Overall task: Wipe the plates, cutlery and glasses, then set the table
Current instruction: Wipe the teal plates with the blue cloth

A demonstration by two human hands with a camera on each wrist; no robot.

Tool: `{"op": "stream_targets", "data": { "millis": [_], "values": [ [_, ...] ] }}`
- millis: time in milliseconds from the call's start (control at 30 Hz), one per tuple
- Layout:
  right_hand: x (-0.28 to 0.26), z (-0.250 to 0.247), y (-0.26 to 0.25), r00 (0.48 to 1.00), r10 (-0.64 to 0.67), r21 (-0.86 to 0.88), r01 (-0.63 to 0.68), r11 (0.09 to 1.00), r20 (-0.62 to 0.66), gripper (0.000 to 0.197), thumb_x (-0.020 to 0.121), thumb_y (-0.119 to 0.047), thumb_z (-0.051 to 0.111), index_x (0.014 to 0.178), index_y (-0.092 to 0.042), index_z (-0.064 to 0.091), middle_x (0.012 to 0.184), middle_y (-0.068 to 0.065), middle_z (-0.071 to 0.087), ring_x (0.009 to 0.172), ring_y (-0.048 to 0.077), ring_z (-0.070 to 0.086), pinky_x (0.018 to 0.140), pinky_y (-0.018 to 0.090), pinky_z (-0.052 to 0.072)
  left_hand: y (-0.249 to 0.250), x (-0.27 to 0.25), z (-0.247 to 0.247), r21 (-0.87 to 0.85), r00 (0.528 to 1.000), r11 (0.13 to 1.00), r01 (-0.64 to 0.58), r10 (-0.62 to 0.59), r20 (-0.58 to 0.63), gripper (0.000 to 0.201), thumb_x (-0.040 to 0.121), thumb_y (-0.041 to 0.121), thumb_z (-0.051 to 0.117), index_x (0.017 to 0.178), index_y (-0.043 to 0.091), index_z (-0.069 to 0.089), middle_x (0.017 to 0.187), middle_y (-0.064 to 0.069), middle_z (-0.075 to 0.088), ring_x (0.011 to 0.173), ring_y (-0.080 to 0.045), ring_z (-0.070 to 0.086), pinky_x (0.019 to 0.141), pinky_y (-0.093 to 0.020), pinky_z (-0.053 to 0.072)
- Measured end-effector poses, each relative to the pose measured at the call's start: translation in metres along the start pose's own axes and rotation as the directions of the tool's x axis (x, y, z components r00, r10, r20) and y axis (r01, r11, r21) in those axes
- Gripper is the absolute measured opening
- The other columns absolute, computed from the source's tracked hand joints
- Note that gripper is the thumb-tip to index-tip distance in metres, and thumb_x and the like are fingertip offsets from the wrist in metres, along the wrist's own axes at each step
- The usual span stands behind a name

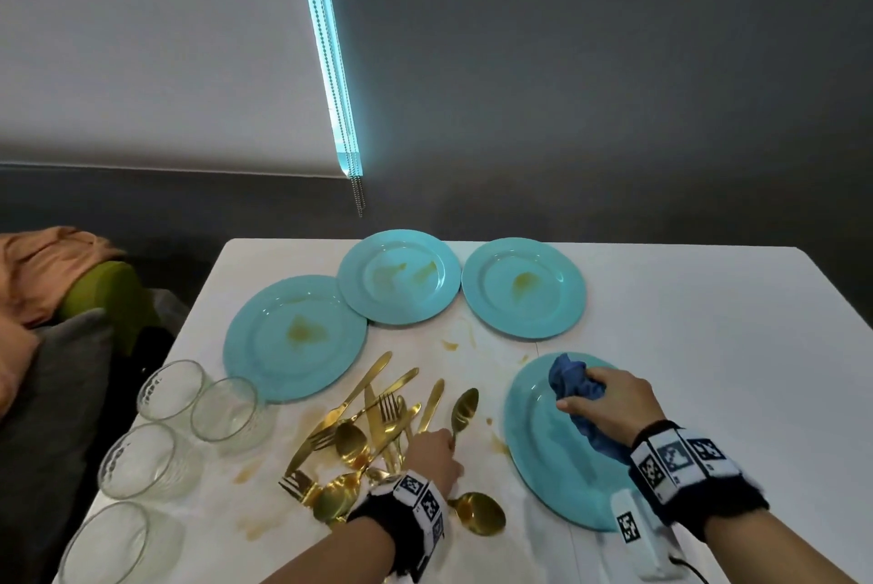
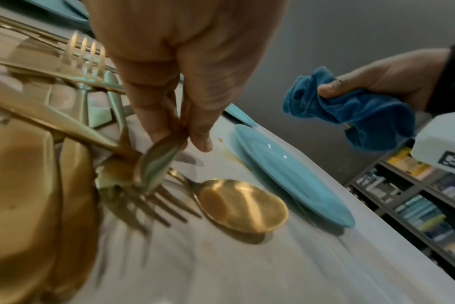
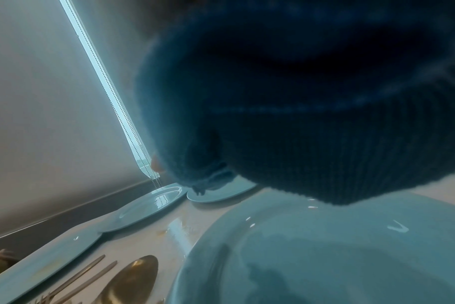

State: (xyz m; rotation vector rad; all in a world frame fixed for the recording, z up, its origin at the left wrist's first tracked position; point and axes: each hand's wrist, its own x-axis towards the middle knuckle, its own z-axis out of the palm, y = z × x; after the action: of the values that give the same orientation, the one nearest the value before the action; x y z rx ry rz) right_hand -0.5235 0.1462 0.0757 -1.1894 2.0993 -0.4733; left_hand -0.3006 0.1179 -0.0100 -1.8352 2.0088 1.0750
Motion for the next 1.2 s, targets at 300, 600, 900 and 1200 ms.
{"op": "stream_targets", "data": {
  "millis": [300,600,900,1200],
  "values": [
    [0.001,0.011,-0.001,1.000,0.024,0.034,-0.023,0.999,-0.013,0.020,0.067,-0.024,0.079,0.074,-0.027,0.062,0.071,-0.005,0.064,0.073,0.012,0.060,0.061,0.015,0.039,-0.001,0.013,-0.002,0.030,0.995,0.997,-0.072,0.074,-0.064,0.041,0.086,0.019,0.065,0.123,0.011,0.051,0.126,-0.007,0.055,0.117,-0.021,0.053,0.094,-0.026,0.044],
    [0.013,0.015,-0.004,1.000,0.030,0.016,-0.030,0.999,-0.007,0.019,0.067,-0.028,0.079,0.071,-0.029,0.060,0.070,-0.008,0.063,0.069,0.008,0.059,0.055,0.010,0.037,0.006,0.025,-0.009,0.024,0.990,0.996,-0.089,0.091,-0.107,0.042,0.086,0.018,0.065,0.124,0.009,0.049,0.130,-0.008,0.050,0.120,-0.021,0.050,0.099,-0.027,0.043],
    [0.020,0.013,-0.008,0.999,0.037,0.001,-0.037,0.999,0.008,0.016,0.068,-0.027,0.078,0.076,-0.024,0.064,0.072,-0.005,0.066,0.072,0.010,0.061,0.056,0.011,0.038,0.011,0.036,-0.024,-0.178,0.997,0.984,0.028,-0.041,-0.072,0.026,0.085,0.019,0.065,0.111,0.014,0.066,0.116,-0.004,0.065,0.108,-0.018,0.061,0.096,-0.025,0.049],
    [0.026,0.012,-0.023,1.000,0.013,0.053,-0.014,0.999,0.016,0.014,0.071,-0.019,0.077,0.082,-0.019,0.068,0.077,-0.001,0.069,0.072,0.007,0.062,0.061,0.012,0.043,0.019,0.063,-0.101,-0.497,0.962,0.863,0.095,-0.208,-0.176,0.022,0.083,0.023,0.070,0.101,0.011,0.068,0.101,-0.002,0.068,0.088,-0.017,0.059,0.071,-0.015,0.044]
  ]
}}
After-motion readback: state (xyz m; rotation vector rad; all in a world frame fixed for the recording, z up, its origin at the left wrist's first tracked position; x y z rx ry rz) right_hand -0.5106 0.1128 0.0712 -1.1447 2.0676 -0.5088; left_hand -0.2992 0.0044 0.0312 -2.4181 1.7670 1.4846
